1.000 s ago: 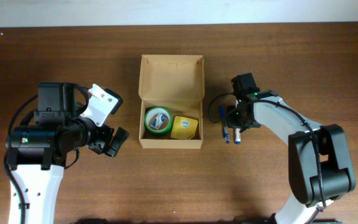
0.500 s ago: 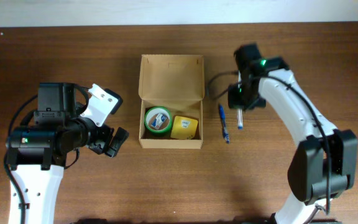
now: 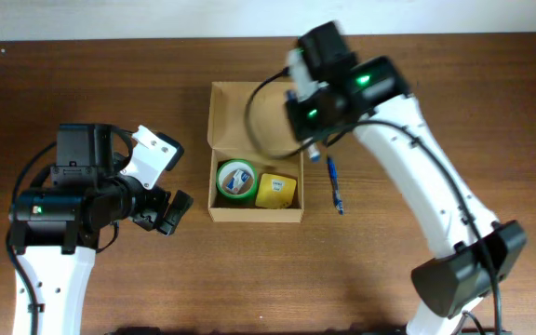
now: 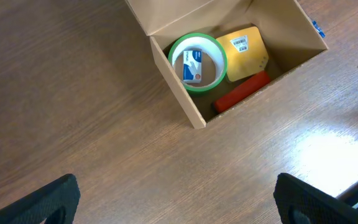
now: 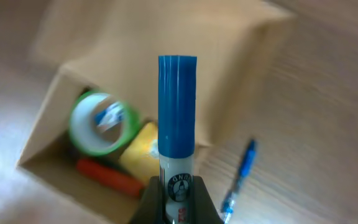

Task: Pack container
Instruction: 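Lift the blue marker and carry it into the box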

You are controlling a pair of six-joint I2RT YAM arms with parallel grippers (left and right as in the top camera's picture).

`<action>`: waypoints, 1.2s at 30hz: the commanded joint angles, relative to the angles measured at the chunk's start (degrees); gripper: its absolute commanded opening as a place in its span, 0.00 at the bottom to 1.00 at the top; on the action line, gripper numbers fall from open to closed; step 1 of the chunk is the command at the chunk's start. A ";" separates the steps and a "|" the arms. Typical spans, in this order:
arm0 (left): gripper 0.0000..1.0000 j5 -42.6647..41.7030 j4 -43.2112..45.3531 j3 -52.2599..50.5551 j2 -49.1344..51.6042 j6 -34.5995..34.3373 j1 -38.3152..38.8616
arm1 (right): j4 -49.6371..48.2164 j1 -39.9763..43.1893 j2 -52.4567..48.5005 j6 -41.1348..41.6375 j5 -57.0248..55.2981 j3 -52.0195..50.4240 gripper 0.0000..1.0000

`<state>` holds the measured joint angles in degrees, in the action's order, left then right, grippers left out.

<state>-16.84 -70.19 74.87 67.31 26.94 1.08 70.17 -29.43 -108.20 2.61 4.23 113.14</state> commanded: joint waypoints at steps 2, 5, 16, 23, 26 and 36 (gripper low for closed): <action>1.00 0.15 0.11 0.02 0.17 -0.55 -0.35 | -0.63 -4.17 0.04 -5.84 -2.38 0.87 0.04; 1.00 0.15 0.11 0.02 0.17 -0.55 -0.35 | -0.50 -5.51 0.04 -6.97 -3.48 0.59 0.04; 1.00 0.15 0.11 0.02 0.17 -0.55 -0.35 | -1.09 -6.23 -1.51 -17.99 2.91 -6.19 0.04; 1.00 0.15 0.11 0.02 0.17 -0.55 -0.35 | -5.70 -7.67 -1.90 -23.67 3.50 -12.59 0.04; 0.99 0.15 0.11 0.02 0.17 -0.55 -0.35 | -8.50 -8.48 -1.90 -25.35 5.55 -15.19 0.04; 1.00 0.15 0.11 0.02 0.17 -0.55 -0.35 | -14.97 -10.05 -1.90 -26.43 7.19 -23.54 0.04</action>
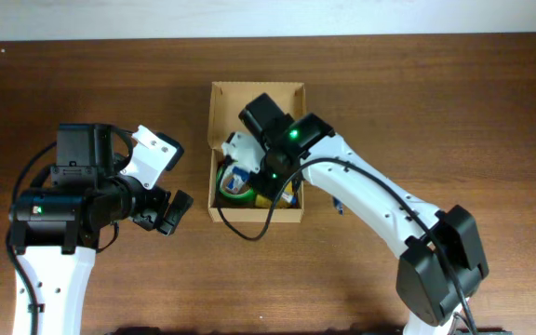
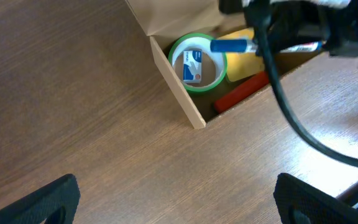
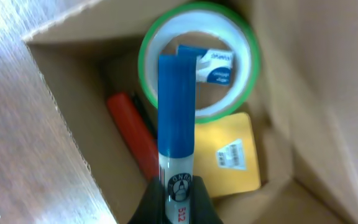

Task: Pack container
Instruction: 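Lift the blue marker and carry it into the box, then lower the marker into the box and open the right gripper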

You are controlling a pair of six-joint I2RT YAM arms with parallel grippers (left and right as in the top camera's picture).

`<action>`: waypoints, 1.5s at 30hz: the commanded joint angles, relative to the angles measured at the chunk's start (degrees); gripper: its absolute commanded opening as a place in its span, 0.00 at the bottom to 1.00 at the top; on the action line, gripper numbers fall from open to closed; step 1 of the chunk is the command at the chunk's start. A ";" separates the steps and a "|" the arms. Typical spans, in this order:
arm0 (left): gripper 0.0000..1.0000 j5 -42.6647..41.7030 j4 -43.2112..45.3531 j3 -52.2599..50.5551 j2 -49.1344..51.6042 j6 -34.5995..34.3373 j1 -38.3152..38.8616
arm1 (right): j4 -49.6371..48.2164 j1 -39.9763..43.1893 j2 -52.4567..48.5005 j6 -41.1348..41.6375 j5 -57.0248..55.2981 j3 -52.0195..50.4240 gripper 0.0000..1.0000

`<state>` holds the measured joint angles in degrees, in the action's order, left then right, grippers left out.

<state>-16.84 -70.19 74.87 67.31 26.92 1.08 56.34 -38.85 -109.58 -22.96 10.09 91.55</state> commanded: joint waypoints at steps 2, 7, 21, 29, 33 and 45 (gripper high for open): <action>1.00 0.15 0.11 0.02 0.17 -0.52 -0.35 | -2.38 -0.79 -0.52 -0.87 1.36 -3.30 0.04; 1.00 0.15 0.11 0.02 0.17 -0.52 -0.35 | -4.15 -1.33 -0.55 -4.79 1.86 -5.53 0.04; 1.00 0.15 0.11 0.02 0.17 -0.52 -0.35 | -2.82 -2.86 -0.55 -21.40 1.75 -6.38 0.04; 1.00 0.15 0.11 0.02 0.17 -0.52 -0.35 | -2.95 -2.86 -0.55 -22.03 1.75 -6.38 0.26; 1.00 0.15 0.11 0.02 0.17 -0.52 -0.35 | -3.02 -2.86 -0.55 -22.03 1.73 -6.38 0.29; 0.99 0.15 0.11 0.02 0.17 -0.52 -0.35 | -2.82 -2.75 -0.26 -12.52 -1.79 -3.23 0.28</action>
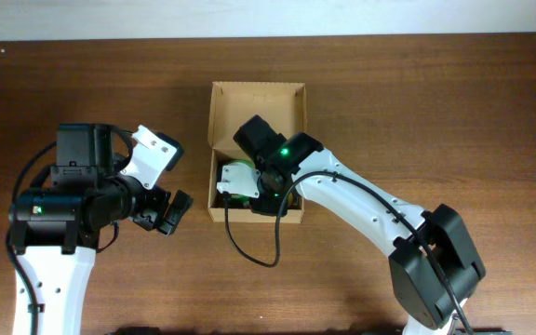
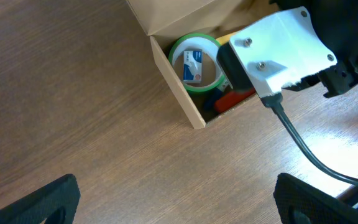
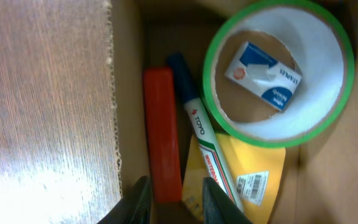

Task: Pack container
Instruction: 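Lower the marker into the box and open the right gripper, then move the right gripper out of the box over the blue pen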

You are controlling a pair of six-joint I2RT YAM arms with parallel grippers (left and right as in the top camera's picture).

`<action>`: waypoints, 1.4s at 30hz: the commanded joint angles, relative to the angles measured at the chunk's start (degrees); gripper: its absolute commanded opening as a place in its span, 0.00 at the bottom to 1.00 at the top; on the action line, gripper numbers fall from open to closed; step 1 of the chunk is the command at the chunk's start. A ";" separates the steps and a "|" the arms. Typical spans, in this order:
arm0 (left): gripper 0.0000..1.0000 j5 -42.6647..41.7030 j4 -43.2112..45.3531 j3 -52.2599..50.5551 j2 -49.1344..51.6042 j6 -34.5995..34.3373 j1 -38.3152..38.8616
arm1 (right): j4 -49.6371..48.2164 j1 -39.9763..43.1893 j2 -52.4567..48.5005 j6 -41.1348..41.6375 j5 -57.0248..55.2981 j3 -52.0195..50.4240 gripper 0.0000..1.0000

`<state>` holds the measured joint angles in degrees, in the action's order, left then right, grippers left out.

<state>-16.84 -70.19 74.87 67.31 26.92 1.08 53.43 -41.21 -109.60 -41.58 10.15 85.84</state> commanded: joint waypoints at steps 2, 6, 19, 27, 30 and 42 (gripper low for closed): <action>1.00 0.15 0.11 0.02 0.17 -0.52 -0.35 | 1.01 -0.28 0.07 10.01 -1.97 5.09 0.32; 0.99 0.15 0.11 0.02 0.17 -0.52 -0.35 | 4.24 0.09 0.61 14.21 -1.99 12.31 0.33; 1.00 0.15 0.11 0.02 0.17 -0.52 -0.35 | 17.79 7.48 1.57 33.90 -3.30 30.82 0.36; 0.99 0.15 0.11 0.02 0.17 -0.52 -0.35 | 24.09 19.56 2.54 40.61 -3.26 30.27 0.32; 1.00 0.15 0.11 0.02 0.17 -0.52 -0.35 | 24.30 23.47 2.51 40.61 -3.04 27.80 0.32; 0.99 0.15 0.11 0.02 0.17 -0.52 -0.35 | 7.43 27.36 2.51 42.58 1.53 2.40 0.32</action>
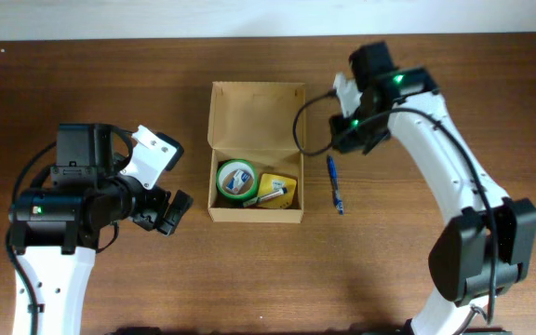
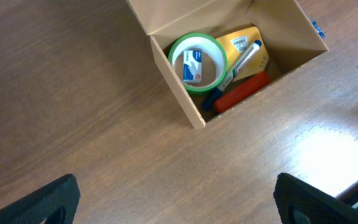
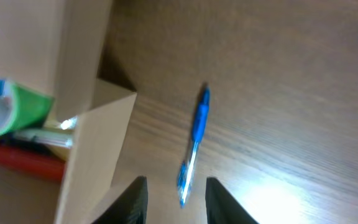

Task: Pack container
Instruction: 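Move the right gripper out of the box over the blue pen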

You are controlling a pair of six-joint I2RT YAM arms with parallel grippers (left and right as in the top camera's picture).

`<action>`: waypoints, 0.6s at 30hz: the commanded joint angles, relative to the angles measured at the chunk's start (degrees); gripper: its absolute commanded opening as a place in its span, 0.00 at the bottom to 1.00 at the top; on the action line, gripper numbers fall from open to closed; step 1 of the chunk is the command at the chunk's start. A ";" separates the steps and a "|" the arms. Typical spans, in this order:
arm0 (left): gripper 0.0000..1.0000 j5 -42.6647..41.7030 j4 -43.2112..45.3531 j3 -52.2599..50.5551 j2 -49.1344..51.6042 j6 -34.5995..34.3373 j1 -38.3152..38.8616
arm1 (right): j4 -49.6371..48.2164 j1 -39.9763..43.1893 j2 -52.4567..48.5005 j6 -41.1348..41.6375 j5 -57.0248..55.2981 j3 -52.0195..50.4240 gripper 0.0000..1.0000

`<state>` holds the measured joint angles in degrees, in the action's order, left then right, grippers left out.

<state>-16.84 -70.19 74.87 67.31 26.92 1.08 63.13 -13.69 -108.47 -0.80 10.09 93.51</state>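
An open cardboard box (image 1: 214, 130) sits mid-table, holding a green tape roll (image 1: 235, 179) with a small blue-white packet inside it, a yellow pad (image 1: 287, 189), a red bar (image 2: 242, 91) and a white marker with a blue cap (image 2: 240, 65) lying across them. A blue pen (image 1: 335, 184) lies on the table just right of the box. My right gripper (image 3: 176, 200) hangs open above that pen (image 3: 194, 138), nothing between its fingers. To the left of the box, my left gripper (image 2: 178, 199) is open over bare wood.
The box's lid flap (image 1: 254, 110) stands open at the far side. The table is dark brown wood (image 1: 110, 74), with a white wall edge along the top of the overhead view.
My right gripper was down inside the box, open over the marker lying there. It is now out of the box, to its right, open above the blue pen. The left arm has not moved.
My right gripper held the blue-capped marker above the box's far right corner. It then held it low over the tape roll inside the box. After that it was open with the marker lying in the box. Now it hangs over the pen outside.
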 commanded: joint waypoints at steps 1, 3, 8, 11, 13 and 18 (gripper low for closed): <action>1.00 0.15 0.11 0.02 0.17 -0.52 -0.35 | -4.24 -0.15 1.38 1.99 1.57 -7.52 0.32; 1.00 0.15 0.11 0.02 0.17 -0.52 -0.35 | -7.67 -0.15 1.38 2.03 1.55 -11.45 0.32; 1.00 0.15 0.11 0.02 0.17 -0.52 -0.35 | -14.58 -0.24 1.38 4.02 1.51 -18.49 0.32; 1.00 0.15 0.11 0.02 0.17 -0.52 -0.35 | -18.03 -0.28 1.38 4.76 1.51 -21.40 0.32; 1.00 0.15 0.11 0.02 0.17 -0.52 -0.35 | -19.93 -0.59 1.36 4.76 1.09 -22.82 0.32; 1.00 0.17 0.11 0.02 0.17 -0.52 -0.35 | -24.35 -2.62 1.33 6.23 -3.21 -24.96 0.32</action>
<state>-16.84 -70.19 74.87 67.31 26.92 1.08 40.05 -14.76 -108.47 4.34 9.43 69.69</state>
